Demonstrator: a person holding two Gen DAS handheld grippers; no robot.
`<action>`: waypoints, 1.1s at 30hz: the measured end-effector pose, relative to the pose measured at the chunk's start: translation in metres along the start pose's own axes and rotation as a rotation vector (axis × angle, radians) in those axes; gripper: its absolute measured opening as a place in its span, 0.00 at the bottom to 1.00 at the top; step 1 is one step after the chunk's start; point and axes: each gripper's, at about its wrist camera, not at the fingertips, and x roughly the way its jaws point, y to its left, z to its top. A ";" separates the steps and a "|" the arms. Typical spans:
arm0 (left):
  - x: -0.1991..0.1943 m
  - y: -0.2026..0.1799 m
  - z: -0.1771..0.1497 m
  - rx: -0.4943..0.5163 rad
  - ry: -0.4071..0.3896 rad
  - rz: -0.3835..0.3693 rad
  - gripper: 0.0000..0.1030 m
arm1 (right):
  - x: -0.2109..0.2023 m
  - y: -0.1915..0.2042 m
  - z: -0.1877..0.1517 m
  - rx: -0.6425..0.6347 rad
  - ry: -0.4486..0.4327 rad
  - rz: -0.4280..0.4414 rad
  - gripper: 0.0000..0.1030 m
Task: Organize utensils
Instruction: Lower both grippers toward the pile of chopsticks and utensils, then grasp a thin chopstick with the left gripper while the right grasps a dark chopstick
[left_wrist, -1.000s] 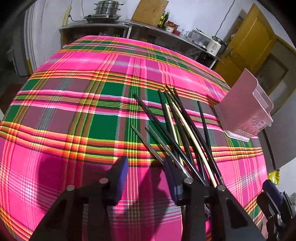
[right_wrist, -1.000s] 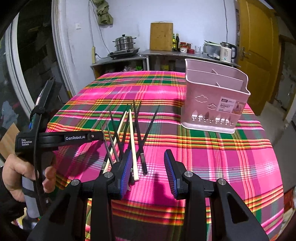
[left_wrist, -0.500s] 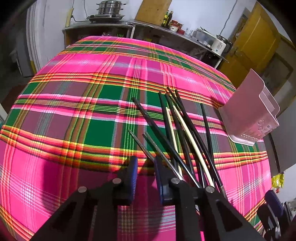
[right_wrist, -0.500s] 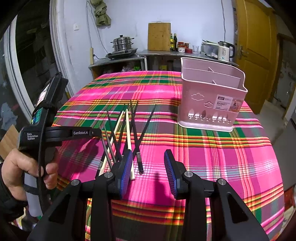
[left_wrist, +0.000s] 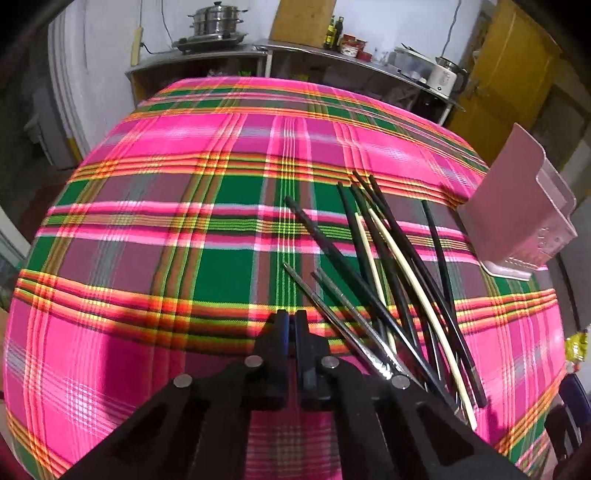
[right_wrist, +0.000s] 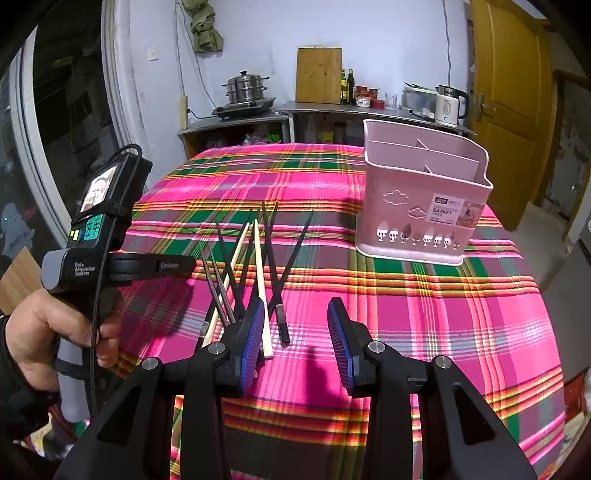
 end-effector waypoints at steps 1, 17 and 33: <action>-0.001 0.004 0.000 -0.006 0.005 -0.021 0.02 | 0.000 0.000 0.000 -0.001 0.000 0.000 0.36; -0.039 0.055 -0.022 -0.107 -0.024 -0.234 0.17 | 0.057 0.041 0.038 -0.168 0.056 0.180 0.27; -0.051 0.084 -0.026 -0.152 -0.055 -0.253 0.17 | 0.134 0.078 0.054 -0.298 0.216 0.272 0.07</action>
